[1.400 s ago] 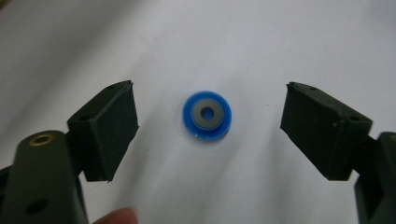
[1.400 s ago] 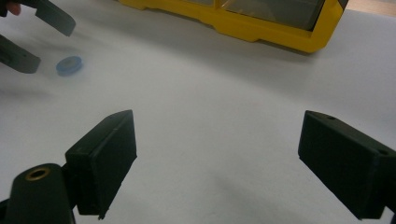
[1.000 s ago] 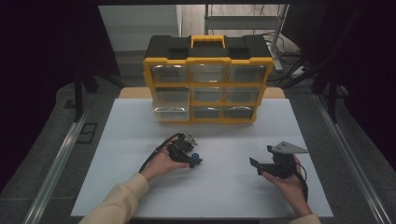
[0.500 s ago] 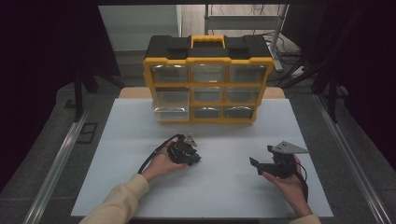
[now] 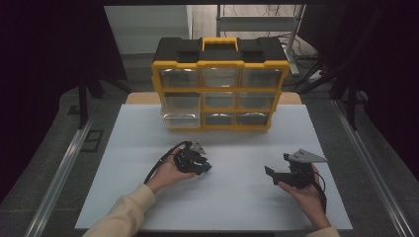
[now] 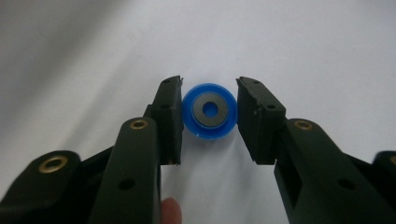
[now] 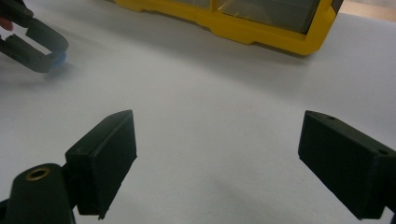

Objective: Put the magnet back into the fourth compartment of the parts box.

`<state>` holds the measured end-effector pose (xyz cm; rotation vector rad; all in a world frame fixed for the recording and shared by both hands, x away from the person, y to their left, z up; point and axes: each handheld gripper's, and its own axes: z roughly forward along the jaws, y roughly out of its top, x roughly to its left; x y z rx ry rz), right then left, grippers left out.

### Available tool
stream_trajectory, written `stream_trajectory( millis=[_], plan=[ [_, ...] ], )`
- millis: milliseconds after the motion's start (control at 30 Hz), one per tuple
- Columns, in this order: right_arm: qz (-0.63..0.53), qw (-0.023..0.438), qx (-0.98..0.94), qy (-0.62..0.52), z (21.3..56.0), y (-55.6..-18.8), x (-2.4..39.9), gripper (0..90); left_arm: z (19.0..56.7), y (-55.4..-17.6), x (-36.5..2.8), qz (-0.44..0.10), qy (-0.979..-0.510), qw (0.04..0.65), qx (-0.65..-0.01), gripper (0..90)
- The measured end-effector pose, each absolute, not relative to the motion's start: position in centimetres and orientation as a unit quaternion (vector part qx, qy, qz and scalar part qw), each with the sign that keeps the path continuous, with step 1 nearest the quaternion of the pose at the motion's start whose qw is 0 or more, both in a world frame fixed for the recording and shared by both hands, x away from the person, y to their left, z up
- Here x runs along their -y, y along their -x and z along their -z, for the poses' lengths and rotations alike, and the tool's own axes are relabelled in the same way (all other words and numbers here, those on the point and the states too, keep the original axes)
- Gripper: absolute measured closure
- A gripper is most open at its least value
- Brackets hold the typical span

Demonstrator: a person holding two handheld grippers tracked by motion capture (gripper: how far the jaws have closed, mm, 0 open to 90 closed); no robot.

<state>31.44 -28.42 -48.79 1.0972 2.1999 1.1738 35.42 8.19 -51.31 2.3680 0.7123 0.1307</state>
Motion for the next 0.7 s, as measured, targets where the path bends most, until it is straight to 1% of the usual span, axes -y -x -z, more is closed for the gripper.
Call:
stream_trajectory(
  millis=[233, 433, 700],
  plan=[
    [-0.421, 0.207, -0.79, -0.394, 48.8, -31.5, 28.4, 11.9, 50.7, -34.7, -9.0, -0.052, -0.901, 0.337, -0.269, 62.7],
    [-0.423, 0.21, -0.787, -0.397, 48.7, -31.4, 28.5, 11.9, 49.7, -33.9, -10.1, -0.063, -0.891, 0.358, -0.27, 62.6],
    [-0.423, 0.209, -0.788, -0.395, 48.7, -31.5, 28.4, 12.0, 49.0, -33.7, -11.0, -0.068, -0.883, 0.375, -0.275, 62.7]
  ],
)
